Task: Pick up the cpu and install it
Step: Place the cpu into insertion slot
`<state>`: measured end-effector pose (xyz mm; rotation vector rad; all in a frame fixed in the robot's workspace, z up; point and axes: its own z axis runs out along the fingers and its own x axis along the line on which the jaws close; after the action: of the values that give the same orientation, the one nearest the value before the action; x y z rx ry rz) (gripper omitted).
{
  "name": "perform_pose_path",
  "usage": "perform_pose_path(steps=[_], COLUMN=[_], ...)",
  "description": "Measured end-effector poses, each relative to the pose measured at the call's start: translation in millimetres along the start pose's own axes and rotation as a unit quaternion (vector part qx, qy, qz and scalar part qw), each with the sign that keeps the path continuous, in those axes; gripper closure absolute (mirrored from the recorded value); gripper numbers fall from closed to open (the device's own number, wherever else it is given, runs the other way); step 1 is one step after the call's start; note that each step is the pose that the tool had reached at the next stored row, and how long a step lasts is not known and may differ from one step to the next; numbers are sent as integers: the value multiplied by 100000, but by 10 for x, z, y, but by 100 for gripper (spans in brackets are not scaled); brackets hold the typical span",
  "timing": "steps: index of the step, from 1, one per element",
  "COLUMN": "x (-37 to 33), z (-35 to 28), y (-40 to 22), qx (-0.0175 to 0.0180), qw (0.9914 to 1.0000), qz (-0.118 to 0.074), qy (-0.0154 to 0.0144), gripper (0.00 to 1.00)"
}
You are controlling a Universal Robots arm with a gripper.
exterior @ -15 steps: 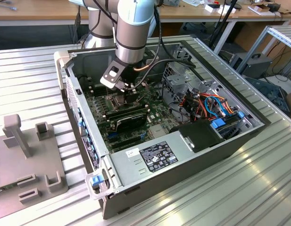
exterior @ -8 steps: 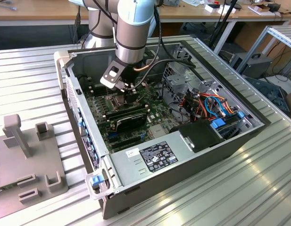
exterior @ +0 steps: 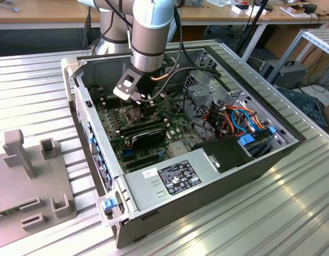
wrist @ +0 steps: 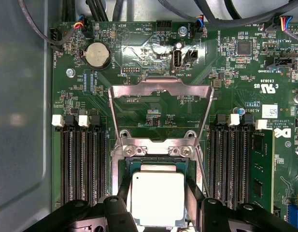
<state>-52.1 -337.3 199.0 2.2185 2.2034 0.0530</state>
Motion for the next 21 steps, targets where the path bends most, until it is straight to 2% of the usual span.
perform_pose_path(steps=[8, 9, 10, 15, 20, 21], x=[2, 2, 1, 0, 2, 3], z=[9, 12, 9, 1, -90, -136], y=[1, 1, 0, 0, 4, 5], qx=[-30, -44, -20, 2, -20, -38], qw=[100000, 100000, 100000, 100000, 100000, 100000], qz=[4, 4, 5, 3, -2, 1], qy=[50, 65, 27, -5, 8, 3], gripper=[46, 45, 39, 39, 39, 39])
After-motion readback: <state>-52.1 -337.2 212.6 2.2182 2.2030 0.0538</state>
